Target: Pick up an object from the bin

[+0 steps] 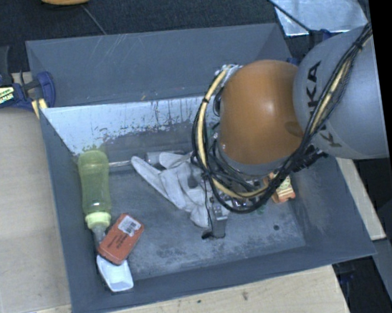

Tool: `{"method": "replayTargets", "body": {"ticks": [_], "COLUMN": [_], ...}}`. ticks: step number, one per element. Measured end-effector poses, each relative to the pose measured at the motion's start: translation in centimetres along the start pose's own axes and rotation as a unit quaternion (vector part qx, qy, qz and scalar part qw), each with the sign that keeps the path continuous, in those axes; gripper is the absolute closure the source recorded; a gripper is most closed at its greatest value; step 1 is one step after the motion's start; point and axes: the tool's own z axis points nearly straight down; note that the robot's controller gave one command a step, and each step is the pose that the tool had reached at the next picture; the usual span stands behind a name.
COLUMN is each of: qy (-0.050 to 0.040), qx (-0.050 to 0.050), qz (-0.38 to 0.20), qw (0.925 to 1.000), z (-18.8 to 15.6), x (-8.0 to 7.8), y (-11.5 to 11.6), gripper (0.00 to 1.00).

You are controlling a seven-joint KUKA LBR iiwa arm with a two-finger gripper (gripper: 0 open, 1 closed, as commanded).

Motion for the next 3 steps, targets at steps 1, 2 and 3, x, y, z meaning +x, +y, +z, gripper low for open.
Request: {"method": "replayTargets", "body": {"ticks": [1,2,3], "qy": [-0.0046,-0.0084,-0.007], "qx": [0.0,-0.001,-0.001], "qz": [0.001,-0.008,0.014], "qw": [1.0,0.9999,0.9999], "z": [-0.5,4.1,11.7], "x": [-0.2,-3.1,-5.1], "y": [0.0,-1.0,-1.3], "gripper": [0.0,0.0,1.0]}}
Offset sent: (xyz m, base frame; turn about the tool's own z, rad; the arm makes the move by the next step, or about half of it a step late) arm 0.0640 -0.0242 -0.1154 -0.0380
